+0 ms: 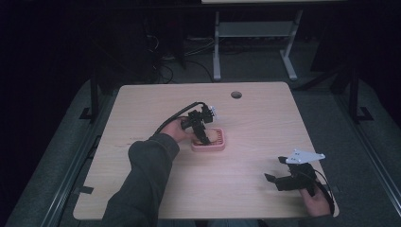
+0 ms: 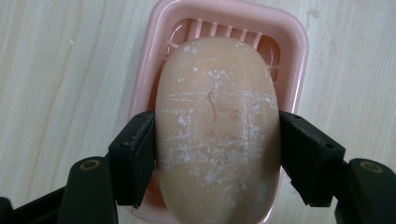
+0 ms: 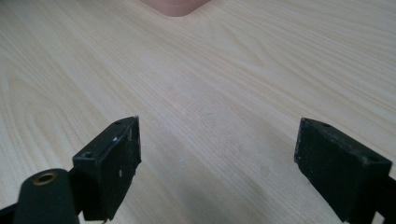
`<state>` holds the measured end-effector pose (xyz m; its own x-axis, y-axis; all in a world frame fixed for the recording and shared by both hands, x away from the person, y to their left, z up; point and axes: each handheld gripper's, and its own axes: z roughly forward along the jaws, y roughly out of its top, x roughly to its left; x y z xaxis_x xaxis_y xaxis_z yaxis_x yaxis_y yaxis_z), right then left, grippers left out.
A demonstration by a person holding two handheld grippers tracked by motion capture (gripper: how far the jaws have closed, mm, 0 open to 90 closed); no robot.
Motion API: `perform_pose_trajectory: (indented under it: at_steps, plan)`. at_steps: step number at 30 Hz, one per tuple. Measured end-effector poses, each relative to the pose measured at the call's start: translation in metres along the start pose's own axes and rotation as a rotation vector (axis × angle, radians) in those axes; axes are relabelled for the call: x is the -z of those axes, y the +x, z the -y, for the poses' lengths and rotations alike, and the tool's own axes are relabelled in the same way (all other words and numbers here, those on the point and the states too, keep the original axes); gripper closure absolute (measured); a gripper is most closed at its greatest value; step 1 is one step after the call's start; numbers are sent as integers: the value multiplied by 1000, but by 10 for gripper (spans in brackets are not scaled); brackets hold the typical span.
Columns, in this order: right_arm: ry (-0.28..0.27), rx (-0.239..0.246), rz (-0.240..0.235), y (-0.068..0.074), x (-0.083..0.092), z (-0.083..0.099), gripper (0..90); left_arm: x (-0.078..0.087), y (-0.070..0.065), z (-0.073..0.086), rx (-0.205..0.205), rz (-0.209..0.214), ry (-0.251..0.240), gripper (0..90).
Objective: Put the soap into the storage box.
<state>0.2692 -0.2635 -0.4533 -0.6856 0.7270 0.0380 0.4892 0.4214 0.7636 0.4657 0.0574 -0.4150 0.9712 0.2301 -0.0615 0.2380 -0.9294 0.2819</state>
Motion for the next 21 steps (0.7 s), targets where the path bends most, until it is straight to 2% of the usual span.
perform_pose_trajectory:
  at_steps: [14,19,21]
  plan:
    - [0,-3,-2,1,0,0,141,-1,-1,-1,6,-7,9,319]
    - [3,-5,-2,1,0,0,142,0,-2,-1,-8,-10,6,323]
    - [4,-5,-2,1,0,-1,141,4,-3,-1,-10,-14,-2,299]
